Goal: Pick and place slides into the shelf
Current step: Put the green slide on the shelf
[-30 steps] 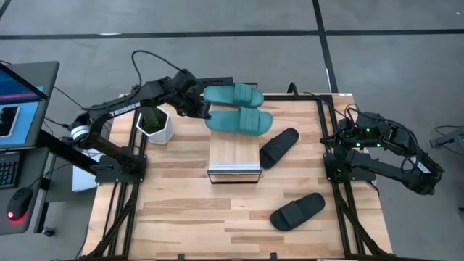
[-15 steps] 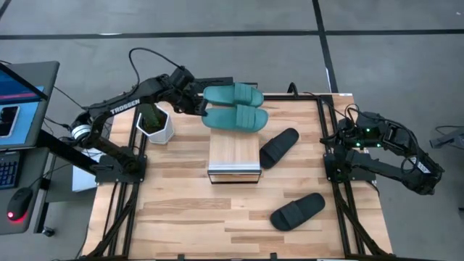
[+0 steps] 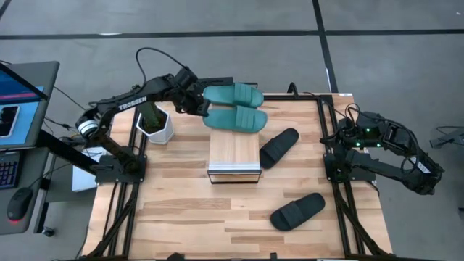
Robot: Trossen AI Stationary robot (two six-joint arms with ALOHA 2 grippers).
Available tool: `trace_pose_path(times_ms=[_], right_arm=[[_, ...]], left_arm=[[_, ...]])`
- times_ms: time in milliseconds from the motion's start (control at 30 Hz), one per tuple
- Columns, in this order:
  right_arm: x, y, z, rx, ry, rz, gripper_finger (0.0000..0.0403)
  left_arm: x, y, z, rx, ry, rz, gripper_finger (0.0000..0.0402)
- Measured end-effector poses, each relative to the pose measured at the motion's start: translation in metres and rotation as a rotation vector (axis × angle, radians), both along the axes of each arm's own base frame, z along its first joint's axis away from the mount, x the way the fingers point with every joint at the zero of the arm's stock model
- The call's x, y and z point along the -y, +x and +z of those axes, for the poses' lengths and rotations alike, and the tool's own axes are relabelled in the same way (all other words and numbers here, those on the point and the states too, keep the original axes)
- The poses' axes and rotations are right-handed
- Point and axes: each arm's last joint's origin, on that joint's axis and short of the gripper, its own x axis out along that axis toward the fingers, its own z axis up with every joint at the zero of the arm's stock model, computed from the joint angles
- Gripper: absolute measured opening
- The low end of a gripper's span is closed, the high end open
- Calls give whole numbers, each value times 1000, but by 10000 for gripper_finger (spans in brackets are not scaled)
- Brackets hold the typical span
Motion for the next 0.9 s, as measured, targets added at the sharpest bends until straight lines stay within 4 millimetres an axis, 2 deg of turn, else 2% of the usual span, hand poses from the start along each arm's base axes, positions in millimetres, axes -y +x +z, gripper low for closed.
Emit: trace_pose_path(times_ms=[533, 900], right_arm=[[0, 0, 0, 1, 5, -4, 0], [0, 0, 0, 1, 6, -5, 0]], left_arm=[[-18, -11, 3, 38, 30, 67, 11], [-21, -10, 5, 56, 54, 74, 90]])
